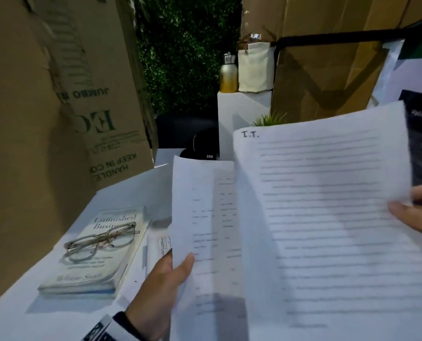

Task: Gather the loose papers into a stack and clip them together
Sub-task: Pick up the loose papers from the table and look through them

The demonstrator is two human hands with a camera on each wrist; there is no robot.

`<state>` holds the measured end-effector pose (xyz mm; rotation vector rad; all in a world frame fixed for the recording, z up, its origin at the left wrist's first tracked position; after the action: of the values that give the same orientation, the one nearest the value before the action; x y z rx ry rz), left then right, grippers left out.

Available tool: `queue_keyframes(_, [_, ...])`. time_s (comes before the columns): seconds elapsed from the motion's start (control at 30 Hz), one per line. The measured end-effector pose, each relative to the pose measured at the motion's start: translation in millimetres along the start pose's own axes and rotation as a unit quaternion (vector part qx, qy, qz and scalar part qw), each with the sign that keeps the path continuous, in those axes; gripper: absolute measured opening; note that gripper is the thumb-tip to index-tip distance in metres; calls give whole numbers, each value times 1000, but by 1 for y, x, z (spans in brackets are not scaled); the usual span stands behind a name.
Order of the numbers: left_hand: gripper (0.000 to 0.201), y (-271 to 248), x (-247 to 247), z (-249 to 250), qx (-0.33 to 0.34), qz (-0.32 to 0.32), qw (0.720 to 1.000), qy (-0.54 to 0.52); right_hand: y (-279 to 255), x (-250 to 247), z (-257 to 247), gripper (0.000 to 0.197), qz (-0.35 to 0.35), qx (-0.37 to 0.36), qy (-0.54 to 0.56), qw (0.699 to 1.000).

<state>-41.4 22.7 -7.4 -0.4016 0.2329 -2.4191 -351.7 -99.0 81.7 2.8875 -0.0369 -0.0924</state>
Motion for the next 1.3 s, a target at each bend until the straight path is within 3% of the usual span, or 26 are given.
queue_keyframes(0.07, [24, -9, 6, 0, 5, 11, 1000, 0, -10, 16, 3, 6, -9, 66, 52, 996])
queue_keyframes(0.17, [32, -21, 3, -1, 38, 32, 999, 8, -22, 33, 26, 14, -11, 109, 57, 992])
queue_keyframes(0.2, [44, -19, 1, -5, 35, 21, 999, 23, -26, 39, 26, 13, -4, 125, 47, 991])
queue_keyframes(0.27, [80, -18, -6, -13, 90, 13, 993, 70, -36, 50, 28, 6, -32, 148, 42, 988])
queue_keyframes(0.3, [76, -19, -8, -13, 100, 5, 992, 77, -39, 52, 35, 6, -60, 154, 44, 985])
queue_keyframes(0.37, [34, -18, -8, -12, 86, -48, 988, 121, -47, 61, 37, 5, -95, 175, 16, 980])
queue_keyframes(0.43, [32, -15, -11, -14, 122, -89, 969, 196, -46, 63, 42, 7, -129, 163, -40, 977])
queue_keyframes(0.5, [36, -8, -23, -15, 143, -75, 959, 232, -32, 55, 44, 9, -141, 103, -134, 975])
queue_keyframes(0.6, [34, 3, -35, -15, 154, -43, 953, 258, 10, 25, 58, 19, -174, 40, -332, 926])
queue_keyframes(0.7, [25, 9, -41, -13, 140, -53, 953, 265, 41, 1, 84, 61, -165, 94, -472, 861])
queue_keyframes(0.8, [32, 16, -42, -16, 122, -51, 957, 259, 51, 0, 102, 95, -140, 111, -504, 845])
queue_keyframes(0.93, [24, 26, -43, -25, 133, -50, 945, 295, 49, 15, 107, 120, -151, 96, -502, 846])
queue_keyframes(1.07, [22, 34, -47, -29, 122, -68, 941, 308, 58, 27, 100, 132, -217, -26, -591, 777])
queue_keyframes(1.13, [23, 33, -47, -30, 104, -76, 942, 311, 70, 31, 98, 137, -256, -37, -620, 741])
queue_keyframes(1.23, [25, 30, -43, -28, 96, -87, 940, 315, 81, 30, 107, 136, -272, -9, -638, 720])
queue_keyframes(1.3, [25, 27, -42, -25, 90, -75, 948, 296, 84, 27, 110, 114, -251, -21, -644, 723])
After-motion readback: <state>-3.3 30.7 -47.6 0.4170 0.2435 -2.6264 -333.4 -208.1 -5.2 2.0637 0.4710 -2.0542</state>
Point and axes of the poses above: each hand's wrist, its own y-axis towards the middle knuckle, its own x-axis out of the palm, z = x × y, the point moved 1 cm from there along y, towards the middle knuckle, and after that the axes turned 11 degrees about z, right-handed, at the moved point
